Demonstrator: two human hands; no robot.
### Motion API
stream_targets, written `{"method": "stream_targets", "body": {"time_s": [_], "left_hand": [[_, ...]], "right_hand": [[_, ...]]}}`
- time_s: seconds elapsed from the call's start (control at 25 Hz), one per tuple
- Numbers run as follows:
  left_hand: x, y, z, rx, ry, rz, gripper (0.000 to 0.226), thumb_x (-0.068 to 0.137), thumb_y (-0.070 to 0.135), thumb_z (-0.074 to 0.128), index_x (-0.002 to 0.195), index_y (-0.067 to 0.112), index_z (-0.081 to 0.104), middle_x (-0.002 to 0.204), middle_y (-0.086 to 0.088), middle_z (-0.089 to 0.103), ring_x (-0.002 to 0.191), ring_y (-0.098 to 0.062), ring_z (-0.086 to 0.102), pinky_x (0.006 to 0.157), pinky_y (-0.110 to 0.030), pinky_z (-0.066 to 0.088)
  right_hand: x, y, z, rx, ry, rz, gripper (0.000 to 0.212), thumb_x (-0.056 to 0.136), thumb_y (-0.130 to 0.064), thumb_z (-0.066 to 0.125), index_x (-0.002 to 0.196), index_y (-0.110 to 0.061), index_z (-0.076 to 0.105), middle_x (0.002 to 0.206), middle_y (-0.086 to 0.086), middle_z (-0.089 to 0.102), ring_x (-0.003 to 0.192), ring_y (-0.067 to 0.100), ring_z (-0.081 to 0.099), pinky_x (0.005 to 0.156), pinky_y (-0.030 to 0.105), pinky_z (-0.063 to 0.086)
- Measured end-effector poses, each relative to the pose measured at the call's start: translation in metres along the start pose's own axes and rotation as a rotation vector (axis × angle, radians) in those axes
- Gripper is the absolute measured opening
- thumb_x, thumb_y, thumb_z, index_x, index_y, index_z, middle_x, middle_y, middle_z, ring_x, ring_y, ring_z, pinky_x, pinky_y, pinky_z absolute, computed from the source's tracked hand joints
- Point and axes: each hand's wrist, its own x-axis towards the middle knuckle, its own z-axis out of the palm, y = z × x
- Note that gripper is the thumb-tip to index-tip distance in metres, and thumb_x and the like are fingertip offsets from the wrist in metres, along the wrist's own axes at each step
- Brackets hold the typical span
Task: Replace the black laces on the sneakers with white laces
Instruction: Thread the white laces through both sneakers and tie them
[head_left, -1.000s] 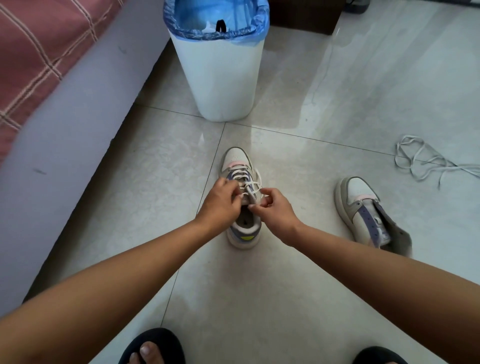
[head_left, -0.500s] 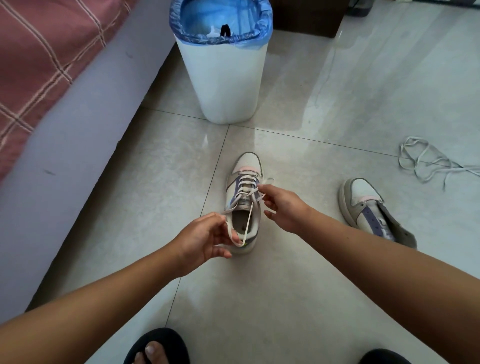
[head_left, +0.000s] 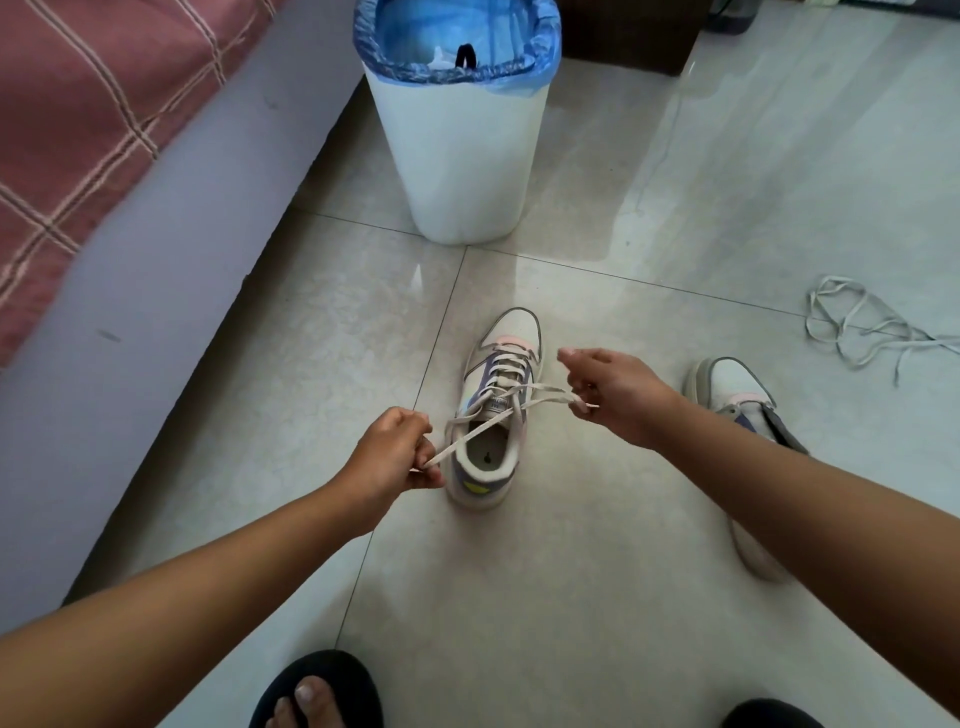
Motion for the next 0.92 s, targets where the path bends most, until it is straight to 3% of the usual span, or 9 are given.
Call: {"method": "stream_targets", "body": {"time_s": [0.16,0.28,0.44,0.52,0.64,0.76,0.92], "left_hand": [[0.004,-0.003,0.000,0.417,-0.078,0.099,0.017,0.098,0.021,0.044,0.089,0.008,0.052,0.063,-0.004,0.046,0.054,-0.019,0.049,0.061,-0.033,0.051],[0.005,-0.003,0.005,0.726,-0.131,0.207,0.020,0.094,0.032,0.052,0.082,0.018,0.057,0.067,0.004,0.053,0.063,-0.014,0.051,0.064,-0.031,0.046],[0.003,-0.001,0.015,0.860,-0.113,0.317,0.013,0.090,0.029,0.059,0.085,0.017,0.062,0.074,0.006,0.057,0.066,-0.008,0.047,0.060,-0.023,0.036],[0.004,0.001,0.018,0.879,-0.107,0.329,0.012,0.090,0.027,0.058,0.084,0.018,0.062,0.075,0.006,0.058,0.067,-0.007,0.048,0.059,-0.020,0.036],[0.005,0.002,0.019,0.922,-0.096,0.310,0.014,0.092,0.024,0.053,0.080,0.016,0.057,0.069,0.007,0.053,0.063,-0.009,0.046,0.055,-0.020,0.033],[0.005,0.003,0.021,0.958,-0.086,0.277,0.016,0.092,0.021,0.047,0.080,0.012,0.051,0.067,0.002,0.048,0.060,-0.013,0.039,0.053,-0.025,0.030],[0.006,0.005,0.020,0.969,-0.064,0.211,0.021,0.092,0.021,0.044,0.072,0.014,0.042,0.065,0.001,0.044,0.057,-0.013,0.035,0.050,-0.027,0.025]], "right_hand": [[-0.008,0.003,-0.006,-0.487,-0.102,-0.124,0.017,0.078,-0.018,0.075,0.089,-0.009,0.065,0.062,0.001,0.047,0.053,0.010,0.040,0.056,0.022,0.036],[-0.001,0.010,0.000,-0.830,-0.036,-0.308,0.023,0.076,-0.027,0.078,0.091,-0.013,0.066,0.063,-0.006,0.044,0.054,0.006,0.038,0.051,0.019,0.030],[0.003,0.012,0.008,-1.028,0.030,-0.464,0.015,0.086,-0.026,0.067,0.092,-0.012,0.068,0.085,0.002,0.056,0.077,0.016,0.052,0.070,0.028,0.042],[0.001,0.010,0.012,-1.051,0.037,-0.462,0.017,0.092,-0.021,0.058,0.092,-0.008,0.069,0.087,0.006,0.062,0.080,0.018,0.055,0.072,0.029,0.043],[-0.001,0.004,0.014,-0.727,-0.024,-0.210,0.022,0.096,-0.016,0.050,0.087,-0.008,0.068,0.083,0.001,0.065,0.076,0.012,0.056,0.066,0.021,0.041],[-0.003,-0.005,0.007,-0.222,-0.171,0.125,0.026,0.096,-0.020,0.047,0.075,-0.018,0.062,0.076,-0.005,0.063,0.083,0.013,0.055,0.074,0.029,0.040],[0.002,-0.013,-0.005,0.056,-0.145,0.201,0.037,0.097,-0.036,0.043,0.063,-0.022,0.046,0.072,-0.004,0.056,0.076,0.013,0.052,0.087,0.035,0.040]]}}
